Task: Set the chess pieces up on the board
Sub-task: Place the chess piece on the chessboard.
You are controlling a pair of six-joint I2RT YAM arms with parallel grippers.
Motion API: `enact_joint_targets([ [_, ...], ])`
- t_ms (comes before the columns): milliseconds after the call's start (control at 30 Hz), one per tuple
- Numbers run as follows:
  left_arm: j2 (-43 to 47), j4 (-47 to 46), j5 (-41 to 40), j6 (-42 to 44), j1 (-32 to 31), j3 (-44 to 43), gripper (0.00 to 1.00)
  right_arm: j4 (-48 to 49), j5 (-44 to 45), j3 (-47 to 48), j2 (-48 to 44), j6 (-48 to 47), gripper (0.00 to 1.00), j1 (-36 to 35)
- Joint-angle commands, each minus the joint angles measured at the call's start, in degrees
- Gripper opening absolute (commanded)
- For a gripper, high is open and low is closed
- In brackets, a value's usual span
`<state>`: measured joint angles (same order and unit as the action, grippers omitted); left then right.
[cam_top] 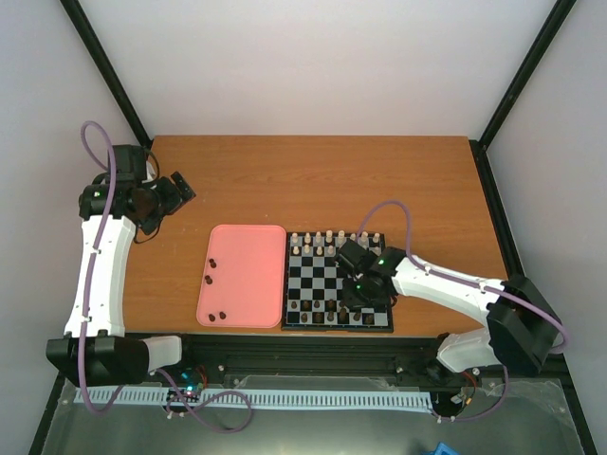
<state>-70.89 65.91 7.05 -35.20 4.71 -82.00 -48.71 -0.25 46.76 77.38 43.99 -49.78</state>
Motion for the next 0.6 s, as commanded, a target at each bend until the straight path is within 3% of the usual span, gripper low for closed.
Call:
enact_joint_targets([
  [0, -0.25, -0.79, -0.46, 0.4, -0.06, -0.47, 1.0, 2.59, -0.14, -0.02, 1.19, -0.02, 0.03, 0.85],
  [567, -0.65, -1.09, -0.04, 0.48, -0.14, 0.01, 1.0, 2.05, -1.14, -1.81, 1.35, -0.2, 0.03, 0.96],
])
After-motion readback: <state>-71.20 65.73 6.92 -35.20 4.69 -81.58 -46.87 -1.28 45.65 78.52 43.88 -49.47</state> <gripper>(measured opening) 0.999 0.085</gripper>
